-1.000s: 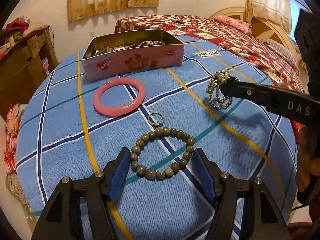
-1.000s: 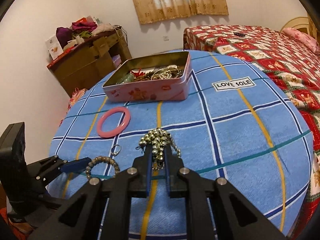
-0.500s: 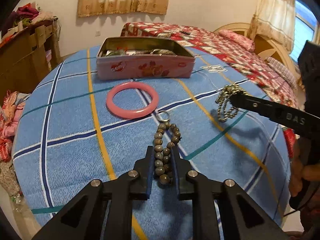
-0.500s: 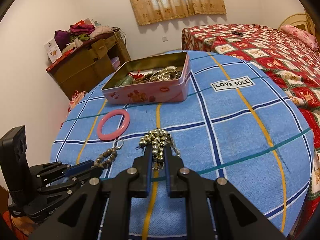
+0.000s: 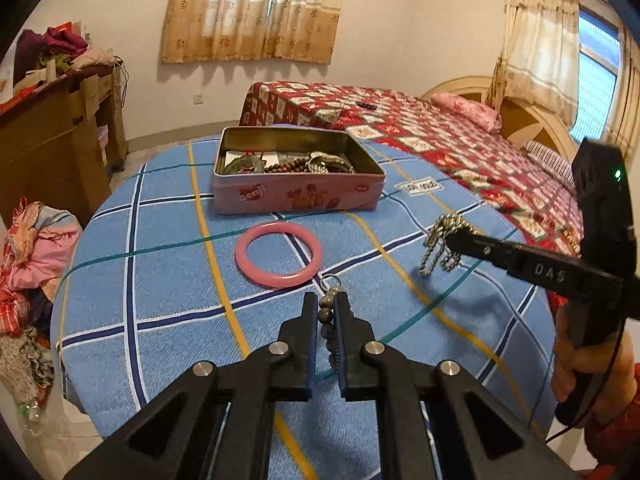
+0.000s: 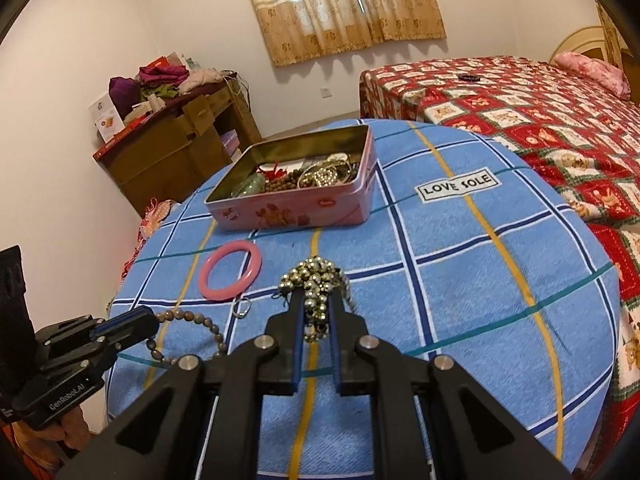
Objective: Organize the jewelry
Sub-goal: 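Carry the bead bracelet and gold chain into the pink tin and release both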
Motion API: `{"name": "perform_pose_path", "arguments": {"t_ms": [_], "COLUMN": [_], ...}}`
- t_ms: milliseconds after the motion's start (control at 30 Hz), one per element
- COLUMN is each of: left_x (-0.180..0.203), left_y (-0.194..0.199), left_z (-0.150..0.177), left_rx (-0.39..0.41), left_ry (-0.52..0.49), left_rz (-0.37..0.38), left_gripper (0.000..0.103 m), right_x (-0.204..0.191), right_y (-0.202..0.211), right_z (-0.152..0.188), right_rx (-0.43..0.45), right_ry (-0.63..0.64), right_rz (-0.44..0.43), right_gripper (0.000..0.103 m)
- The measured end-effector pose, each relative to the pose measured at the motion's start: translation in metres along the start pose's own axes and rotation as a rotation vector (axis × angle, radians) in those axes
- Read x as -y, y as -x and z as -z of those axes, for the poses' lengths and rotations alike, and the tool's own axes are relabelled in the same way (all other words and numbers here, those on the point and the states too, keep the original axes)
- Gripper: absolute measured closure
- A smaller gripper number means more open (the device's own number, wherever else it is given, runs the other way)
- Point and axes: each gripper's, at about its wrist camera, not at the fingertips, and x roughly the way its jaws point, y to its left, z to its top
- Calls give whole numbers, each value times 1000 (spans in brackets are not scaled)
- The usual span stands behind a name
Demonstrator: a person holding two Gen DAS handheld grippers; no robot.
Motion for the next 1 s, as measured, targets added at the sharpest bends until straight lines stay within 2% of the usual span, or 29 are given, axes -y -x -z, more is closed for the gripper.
{"name": "perform_pose_path", "arguments": {"t_ms": [300,400,500,667,833,1000], "left_x": [3,1,0,-7,-27,-49], "left_y": [23,22,17,-5,-42,-77], "left_z": [-26,-43,-60,-94,-123,-137], "left_rx": [130,170,203,247,271,256], "left_ry": [19,41,42,53,100,143], "left_rz": [47,86,76,68,46,15], "left_gripper": [96,96,96,96,96,96], "right_x": [1,-2,-7,-11,-13,-16], "right_y": [8,10,10,-1,-31,-75], "right_z": [-10,-22,-42,-74,-107,-129], "right_rx": [44,72,114,181,207,179], "right_ry": [-7,1,23,43,37,28], "right_rz": [1,-7,-5,2,-13,-18], "right_gripper": [89,89,89,89,89,89]}}
